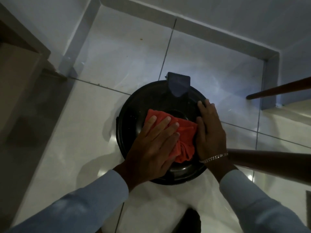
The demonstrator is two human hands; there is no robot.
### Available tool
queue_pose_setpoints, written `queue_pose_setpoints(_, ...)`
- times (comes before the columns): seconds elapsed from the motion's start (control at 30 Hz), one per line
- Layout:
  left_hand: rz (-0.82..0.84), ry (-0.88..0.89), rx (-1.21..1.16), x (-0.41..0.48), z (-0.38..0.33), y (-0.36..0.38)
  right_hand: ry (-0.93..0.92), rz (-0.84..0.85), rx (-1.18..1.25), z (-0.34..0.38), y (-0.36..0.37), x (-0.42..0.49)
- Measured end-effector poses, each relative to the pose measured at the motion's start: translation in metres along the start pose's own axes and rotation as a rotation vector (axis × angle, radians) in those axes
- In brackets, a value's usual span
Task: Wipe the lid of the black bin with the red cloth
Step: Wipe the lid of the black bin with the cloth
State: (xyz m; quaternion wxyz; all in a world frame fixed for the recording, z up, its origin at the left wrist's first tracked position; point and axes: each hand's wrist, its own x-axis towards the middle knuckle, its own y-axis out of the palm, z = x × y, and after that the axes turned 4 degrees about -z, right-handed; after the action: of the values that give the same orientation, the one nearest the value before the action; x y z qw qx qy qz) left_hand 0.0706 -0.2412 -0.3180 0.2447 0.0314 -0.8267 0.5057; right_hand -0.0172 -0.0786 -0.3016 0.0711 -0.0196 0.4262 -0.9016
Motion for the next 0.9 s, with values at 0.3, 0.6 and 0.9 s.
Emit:
queue_pose_setpoints(0.3,-0.009,-0.311,-0.039,-0.022,0.028,-0.023,0.02,0.001,-0.17,0.012,0.011,-0.001)
queue_pose_setpoints(0.6,0.267,0.202,0.002,-0.05,0.073,-0.042,-0.032,-0.103,-0.289,0.01,0.025,-0.004)
queue_pose_setpoints(0.9,0.02,-0.716,0.01,0.037,0.0,-0.016,0.0,-0.106,-0.315,0.019,0.025,-0.002)
